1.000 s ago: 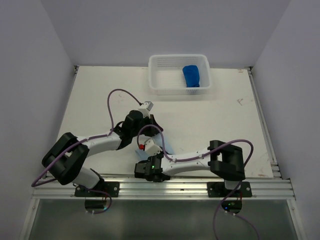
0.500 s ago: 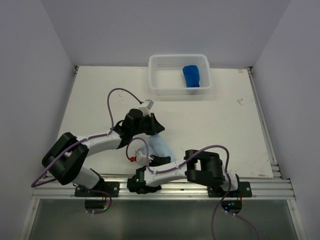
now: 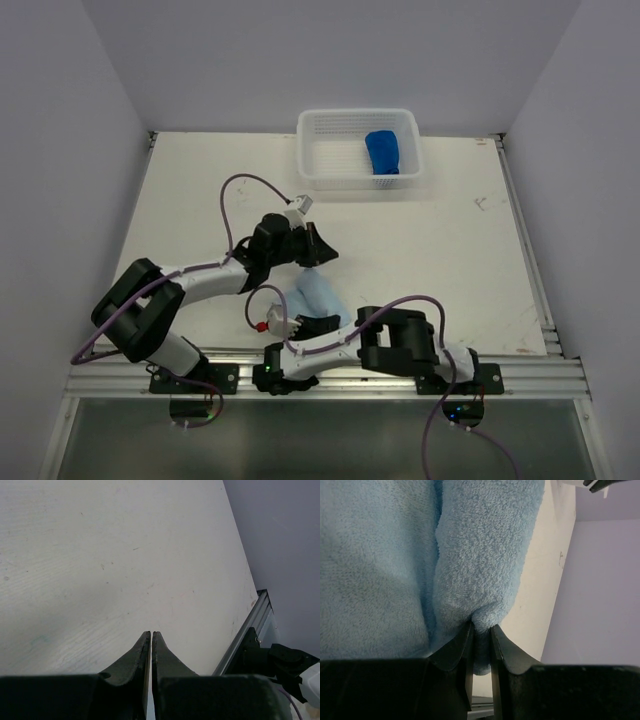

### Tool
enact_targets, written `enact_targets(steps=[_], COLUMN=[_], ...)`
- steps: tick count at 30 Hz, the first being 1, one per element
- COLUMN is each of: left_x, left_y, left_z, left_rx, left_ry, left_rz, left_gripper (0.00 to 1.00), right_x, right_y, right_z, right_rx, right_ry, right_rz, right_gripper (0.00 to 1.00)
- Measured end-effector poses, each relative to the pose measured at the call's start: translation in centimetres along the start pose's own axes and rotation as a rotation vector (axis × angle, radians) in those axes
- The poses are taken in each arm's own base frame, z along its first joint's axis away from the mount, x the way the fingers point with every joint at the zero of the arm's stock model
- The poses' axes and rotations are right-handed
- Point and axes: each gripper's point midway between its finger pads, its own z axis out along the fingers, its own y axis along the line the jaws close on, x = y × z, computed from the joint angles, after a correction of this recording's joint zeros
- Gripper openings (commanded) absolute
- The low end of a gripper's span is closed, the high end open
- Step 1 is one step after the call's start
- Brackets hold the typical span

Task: Roll the towels
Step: Roll the towel

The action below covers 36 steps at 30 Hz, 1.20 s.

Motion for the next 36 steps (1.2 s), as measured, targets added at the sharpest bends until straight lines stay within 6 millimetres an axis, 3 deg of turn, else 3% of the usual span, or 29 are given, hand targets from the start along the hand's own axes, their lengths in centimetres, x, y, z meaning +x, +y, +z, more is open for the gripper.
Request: enact_targets(steps=[4, 10, 18, 25, 32, 36], left_x=[-0.3, 1.0, 5.8, 8.2, 8.5, 8.3], left_y=[-1.2, -1.7, 0.8, 2.9, 3.4, 3.6], left_z=[0.8, 1.2, 0.8, -0.1, -0.2, -0.1], left_rx=[0.040, 0.065, 0.019, -0.028, -0.038, -0.041], left_ry=[0.007, 0.037, 0.129, 0.161, 0.152, 0.133], left_rz=[-0.002, -0.010, -0.052, -0.061, -0.056, -0.033], left_gripper=[0.08, 0.08, 0.08, 0.08, 0.08, 0.08], right_x=[-0.1, -0.4, -0.5, -0.7, -0.6, -0.6], right_y=[0.3, 0.5, 1.2, 2.1, 2.3, 2.3], right_z=[-0.1, -0.2, -0.5, -0.9, -1.0, -1.0], right_rx=[0.010, 0.016, 0.028, 0.037, 0.041, 0.041], right_ry=[-0.001, -0.003, -0.019, -0.029, -0.033, -0.033], right_rz=[-0.031, -0.072, -0.151, -0.196, -0.214, -0.223], right_gripper=[0.00, 0.00, 0.00, 0.00, 0.00, 0.05])
